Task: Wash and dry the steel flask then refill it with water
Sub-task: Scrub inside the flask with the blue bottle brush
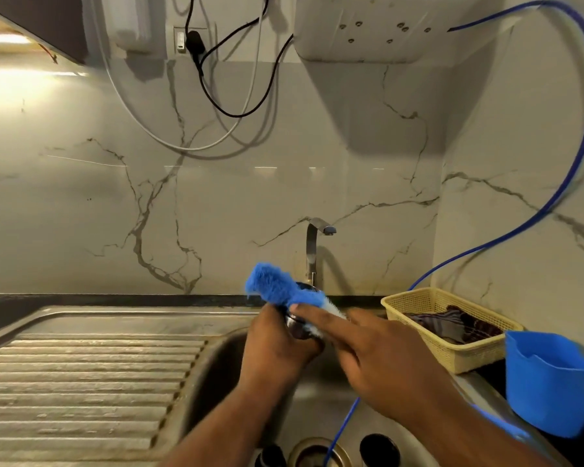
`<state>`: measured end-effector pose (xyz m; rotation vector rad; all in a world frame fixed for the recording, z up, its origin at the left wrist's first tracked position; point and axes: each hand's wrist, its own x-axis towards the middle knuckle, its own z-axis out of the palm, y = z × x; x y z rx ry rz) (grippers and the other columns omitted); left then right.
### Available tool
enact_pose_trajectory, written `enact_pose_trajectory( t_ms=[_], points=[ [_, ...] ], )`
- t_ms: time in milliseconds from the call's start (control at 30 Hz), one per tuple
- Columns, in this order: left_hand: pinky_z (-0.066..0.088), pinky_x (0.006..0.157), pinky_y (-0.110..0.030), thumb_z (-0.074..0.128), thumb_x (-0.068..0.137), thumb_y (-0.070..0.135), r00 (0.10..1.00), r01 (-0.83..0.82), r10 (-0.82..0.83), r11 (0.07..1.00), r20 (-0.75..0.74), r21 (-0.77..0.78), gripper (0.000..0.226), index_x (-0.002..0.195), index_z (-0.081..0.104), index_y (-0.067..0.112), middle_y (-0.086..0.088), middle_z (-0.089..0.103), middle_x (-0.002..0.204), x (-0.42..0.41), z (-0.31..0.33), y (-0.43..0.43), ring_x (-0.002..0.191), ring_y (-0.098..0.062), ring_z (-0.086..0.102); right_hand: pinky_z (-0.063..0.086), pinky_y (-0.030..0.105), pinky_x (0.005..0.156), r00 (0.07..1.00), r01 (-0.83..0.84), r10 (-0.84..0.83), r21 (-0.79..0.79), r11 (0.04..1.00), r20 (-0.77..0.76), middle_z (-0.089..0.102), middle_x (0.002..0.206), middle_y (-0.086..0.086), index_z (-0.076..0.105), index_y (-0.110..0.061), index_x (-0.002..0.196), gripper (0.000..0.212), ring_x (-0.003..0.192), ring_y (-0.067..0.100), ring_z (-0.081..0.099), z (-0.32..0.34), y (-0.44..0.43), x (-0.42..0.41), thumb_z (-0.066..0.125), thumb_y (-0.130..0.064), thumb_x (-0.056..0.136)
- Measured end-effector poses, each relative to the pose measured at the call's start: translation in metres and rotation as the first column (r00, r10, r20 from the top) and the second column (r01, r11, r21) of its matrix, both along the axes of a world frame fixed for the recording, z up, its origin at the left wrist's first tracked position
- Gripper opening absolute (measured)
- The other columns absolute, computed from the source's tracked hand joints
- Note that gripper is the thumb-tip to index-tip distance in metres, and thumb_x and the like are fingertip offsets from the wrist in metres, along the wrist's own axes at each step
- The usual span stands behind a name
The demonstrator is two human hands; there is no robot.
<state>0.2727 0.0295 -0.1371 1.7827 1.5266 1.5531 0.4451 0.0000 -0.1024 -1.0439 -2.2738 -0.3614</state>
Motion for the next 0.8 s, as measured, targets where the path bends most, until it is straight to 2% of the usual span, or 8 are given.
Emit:
enact_pose_trajectory(
  t_ms=[133,200,267,367,467,600,700,800],
  points=[
    [0.045,0.066,-0.013,0.086,0.073,0.033,0.962,-0.204,0.231,0.961,-0.142,0.185,0.056,0.115,0.05,0.032,0.017,0.057,0.099,0.013,-0.002,0.001,0.082,0.001,0.058,0.05,0.03,0.068,0.993,0.086,-0.085,0.016,0.996,-0.077,0.047,0.094,-0.006,-0.016,-0.074,0.14,0.075,0.077,0.015,0.054,0.0,-0.004,-0.015,0.038,-0.035,0.106],
    [0.053,0.074,-0.027,0.087,0.069,0.028,0.934,-0.239,0.29,0.94,-0.207,0.242,0.065,0.122,0.05,0.03,0.014,0.059,0.105,0.012,-0.004,0.004,0.09,-0.008,0.061,0.041,0.024,0.062,0.981,0.153,-0.152,-0.004,0.988,-0.122,0.049,0.091,-0.007,-0.011,-0.072,0.144,0.071,0.073,0.011,0.049,0.001,-0.001,-0.013,0.038,-0.036,0.106],
    [0.053,0.081,-0.033,0.088,0.065,0.022,0.944,-0.231,0.281,0.937,-0.172,0.261,0.073,0.126,0.05,0.031,0.013,0.059,0.109,0.007,-0.003,0.006,0.094,-0.011,0.06,0.044,0.024,0.058,0.964,0.161,-0.179,-0.106,0.981,-0.198,0.057,0.085,-0.007,0.005,-0.073,0.145,0.067,0.067,0.01,0.054,0.002,0.008,-0.003,0.044,-0.035,0.105],
    [0.049,0.076,-0.016,0.09,0.064,0.023,0.987,-0.14,0.154,0.963,-0.046,0.232,0.073,0.124,0.051,0.037,0.017,0.062,0.105,-0.002,0.001,0.008,0.089,-0.003,0.061,0.05,0.016,0.058,0.856,-0.035,-0.08,-0.212,0.977,-0.511,0.068,0.082,-0.018,0.041,-0.074,0.133,0.06,0.064,-0.001,0.063,0.003,0.01,0.009,0.06,-0.027,0.1],
    [0.047,0.074,-0.005,0.092,0.063,0.02,0.999,0.039,-0.041,0.981,0.007,0.19,0.094,0.138,0.041,0.043,0.017,0.067,0.103,-0.008,0.001,0.011,0.091,0.006,0.065,0.037,0.021,0.035,0.568,-0.479,-0.121,-0.446,0.756,-0.814,0.06,0.062,-0.004,0.06,-0.063,0.124,0.055,0.044,0.007,0.048,0.009,0.005,0.011,0.064,-0.015,0.098],
    [0.048,0.081,-0.005,0.093,0.064,0.018,0.985,0.172,-0.171,0.982,-0.017,0.078,0.135,0.16,0.001,0.041,0.018,0.068,0.108,-0.019,0.003,0.016,0.095,0.006,0.067,0.021,0.014,0.032,0.53,-0.744,-0.202,-0.566,0.356,-0.824,0.046,0.063,0.011,0.061,-0.057,0.127,0.046,0.035,0.013,0.034,0.01,0.004,0.018,0.056,-0.021,0.1],
    [0.049,0.075,-0.004,0.091,0.07,0.013,0.969,0.238,-0.238,0.971,0.064,0.017,0.133,0.16,-0.004,0.04,0.017,0.067,0.112,-0.036,0.01,0.014,0.096,0.004,0.068,0.016,0.019,0.036,0.482,-0.819,-0.223,-0.526,0.23,-0.847,0.04,0.062,0.013,0.065,-0.049,0.128,0.041,0.033,0.013,0.033,0.01,0.006,0.029,0.055,-0.022,0.099],
    [0.054,0.081,-0.012,0.09,0.072,0.011,0.918,0.395,-0.396,0.918,-0.005,-0.031,0.11,0.153,0.022,0.042,0.012,0.068,0.112,-0.037,0.014,0.006,0.102,-0.005,0.07,0.017,0.018,0.034,0.506,-0.8,-0.227,-0.551,0.236,-0.832,0.038,0.061,0.013,0.065,-0.047,0.129,0.04,0.032,0.013,0.033,0.01,0.007,0.03,0.054,-0.022,0.099]
  ],
)
